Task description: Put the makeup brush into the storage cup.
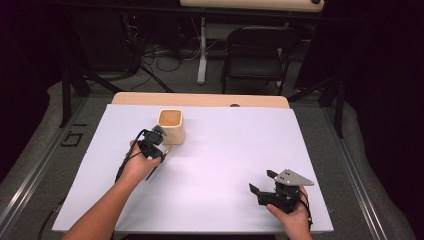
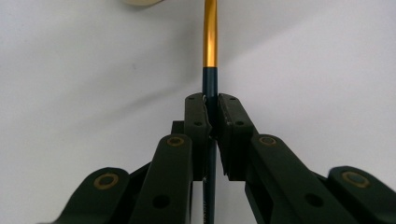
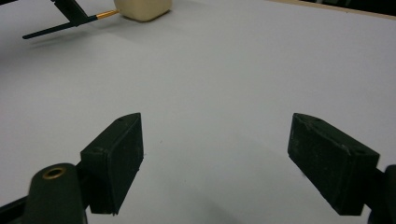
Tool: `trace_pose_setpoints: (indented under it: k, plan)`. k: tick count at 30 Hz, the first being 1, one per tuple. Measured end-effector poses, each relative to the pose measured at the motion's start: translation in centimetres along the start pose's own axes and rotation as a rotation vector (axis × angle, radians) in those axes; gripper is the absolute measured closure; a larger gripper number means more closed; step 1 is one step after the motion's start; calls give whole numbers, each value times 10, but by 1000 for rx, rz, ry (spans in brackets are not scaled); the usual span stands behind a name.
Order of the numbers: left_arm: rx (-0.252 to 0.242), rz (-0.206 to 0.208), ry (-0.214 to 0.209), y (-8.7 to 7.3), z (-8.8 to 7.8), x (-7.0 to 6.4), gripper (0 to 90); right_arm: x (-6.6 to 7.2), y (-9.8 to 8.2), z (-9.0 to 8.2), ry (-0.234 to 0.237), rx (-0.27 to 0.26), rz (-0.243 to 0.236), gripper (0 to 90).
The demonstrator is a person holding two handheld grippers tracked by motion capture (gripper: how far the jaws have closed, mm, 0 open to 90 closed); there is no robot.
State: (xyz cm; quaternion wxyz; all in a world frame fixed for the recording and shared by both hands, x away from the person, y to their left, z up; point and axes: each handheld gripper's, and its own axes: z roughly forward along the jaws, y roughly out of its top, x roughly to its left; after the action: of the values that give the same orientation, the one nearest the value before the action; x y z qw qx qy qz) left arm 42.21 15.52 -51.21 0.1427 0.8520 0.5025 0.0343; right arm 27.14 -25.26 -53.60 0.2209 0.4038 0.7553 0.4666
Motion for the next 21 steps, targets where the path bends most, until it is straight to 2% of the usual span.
trace_pose_setpoints:
  k: [5, 9, 15, 21]
  plan:
    - [-33, 9, -13, -4, -4, -1, 830, 0, 0, 0, 0, 1, 1, 180]
    - [-62, 36, -25, -7, -11, -3, 830, 0, 0, 0, -1, 1, 0, 180]
    - [-129, 58, -45, -13, -20, -7, 830, 0, 0, 0, -2, 1, 0, 180]
    - [-202, 58, -83, -19, -28, -6, 830, 0, 0, 1, -2, 1, 0, 180]
